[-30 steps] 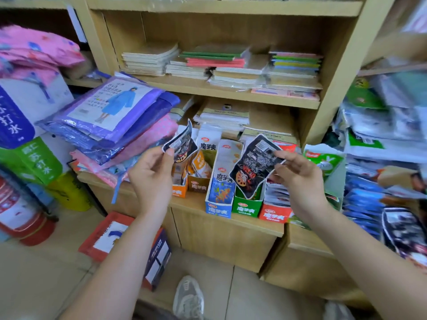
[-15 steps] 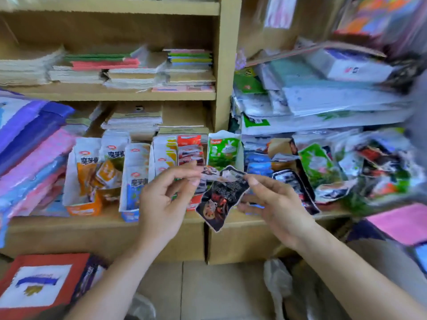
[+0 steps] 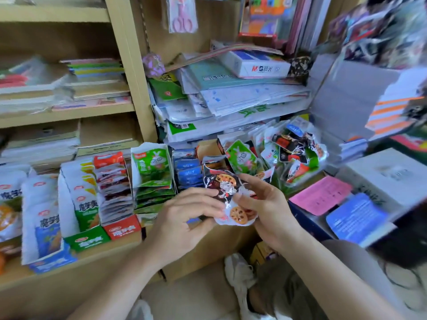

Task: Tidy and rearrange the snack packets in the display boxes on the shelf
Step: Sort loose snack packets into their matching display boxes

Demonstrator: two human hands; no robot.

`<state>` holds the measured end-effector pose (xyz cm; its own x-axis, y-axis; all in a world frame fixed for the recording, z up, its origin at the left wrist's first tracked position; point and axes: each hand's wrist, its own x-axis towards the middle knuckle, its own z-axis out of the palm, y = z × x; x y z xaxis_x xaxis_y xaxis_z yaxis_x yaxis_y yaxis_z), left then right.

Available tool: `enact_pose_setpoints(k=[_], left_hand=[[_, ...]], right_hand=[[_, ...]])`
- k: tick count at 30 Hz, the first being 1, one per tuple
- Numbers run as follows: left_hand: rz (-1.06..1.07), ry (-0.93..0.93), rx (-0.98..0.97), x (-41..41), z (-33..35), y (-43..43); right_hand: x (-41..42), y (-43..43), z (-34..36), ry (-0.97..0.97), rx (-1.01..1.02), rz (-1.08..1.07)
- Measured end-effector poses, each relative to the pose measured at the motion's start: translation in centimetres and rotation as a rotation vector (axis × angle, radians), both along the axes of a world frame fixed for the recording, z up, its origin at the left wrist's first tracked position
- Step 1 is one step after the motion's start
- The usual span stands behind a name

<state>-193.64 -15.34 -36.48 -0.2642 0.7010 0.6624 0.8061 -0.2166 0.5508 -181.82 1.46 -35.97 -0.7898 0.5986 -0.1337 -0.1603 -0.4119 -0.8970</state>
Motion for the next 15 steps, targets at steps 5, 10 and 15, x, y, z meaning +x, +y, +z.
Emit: enact_pose_setpoints(k=[5,10,15], left_hand=[[0.113,-0.186,-0.085,0.3,0.4,1.6],[0.077,-0.839,-0.224,-0.1,0.4,4.5],[0.016,-1.093,-0.334,0.0,-0.2,7.5]], right_hand=[[0.6,3.7,-0.1,0.023,0.103,-0.096],[0.8,6.2,0.0,0.029,0.243,-0.071],[0.5,6.5,0.0,-0.017,0.395,-0.052]])
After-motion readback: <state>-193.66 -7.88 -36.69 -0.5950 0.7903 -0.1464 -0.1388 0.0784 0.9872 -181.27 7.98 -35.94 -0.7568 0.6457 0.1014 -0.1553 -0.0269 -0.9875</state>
